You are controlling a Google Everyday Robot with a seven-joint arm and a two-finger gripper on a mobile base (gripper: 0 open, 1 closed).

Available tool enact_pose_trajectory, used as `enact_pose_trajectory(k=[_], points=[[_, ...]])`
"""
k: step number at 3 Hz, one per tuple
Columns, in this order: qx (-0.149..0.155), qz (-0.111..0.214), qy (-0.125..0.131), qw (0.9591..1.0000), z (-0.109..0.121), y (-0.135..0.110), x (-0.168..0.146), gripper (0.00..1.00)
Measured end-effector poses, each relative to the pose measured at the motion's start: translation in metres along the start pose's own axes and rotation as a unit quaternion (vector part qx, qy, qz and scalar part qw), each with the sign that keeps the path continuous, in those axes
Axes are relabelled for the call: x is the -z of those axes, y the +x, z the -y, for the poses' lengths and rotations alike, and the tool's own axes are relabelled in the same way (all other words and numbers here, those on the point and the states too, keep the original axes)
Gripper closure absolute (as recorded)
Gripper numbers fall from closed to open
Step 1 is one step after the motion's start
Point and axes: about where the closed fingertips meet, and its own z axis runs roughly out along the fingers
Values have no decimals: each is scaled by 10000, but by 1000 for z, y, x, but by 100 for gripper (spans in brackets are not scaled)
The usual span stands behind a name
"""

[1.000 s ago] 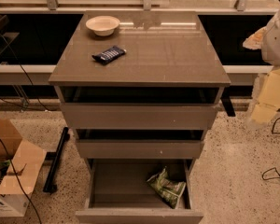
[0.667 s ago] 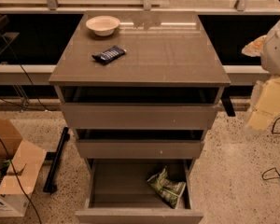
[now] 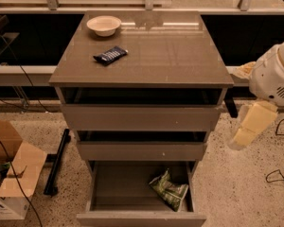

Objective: Pick green jalapeno chip bag from bottom drawer and place on counter

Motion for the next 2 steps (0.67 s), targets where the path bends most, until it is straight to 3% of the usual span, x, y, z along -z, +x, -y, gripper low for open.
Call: enact_pose_trajectory(k=[2], points=[[-348, 388, -645, 9966, -10, 11, -75, 0]])
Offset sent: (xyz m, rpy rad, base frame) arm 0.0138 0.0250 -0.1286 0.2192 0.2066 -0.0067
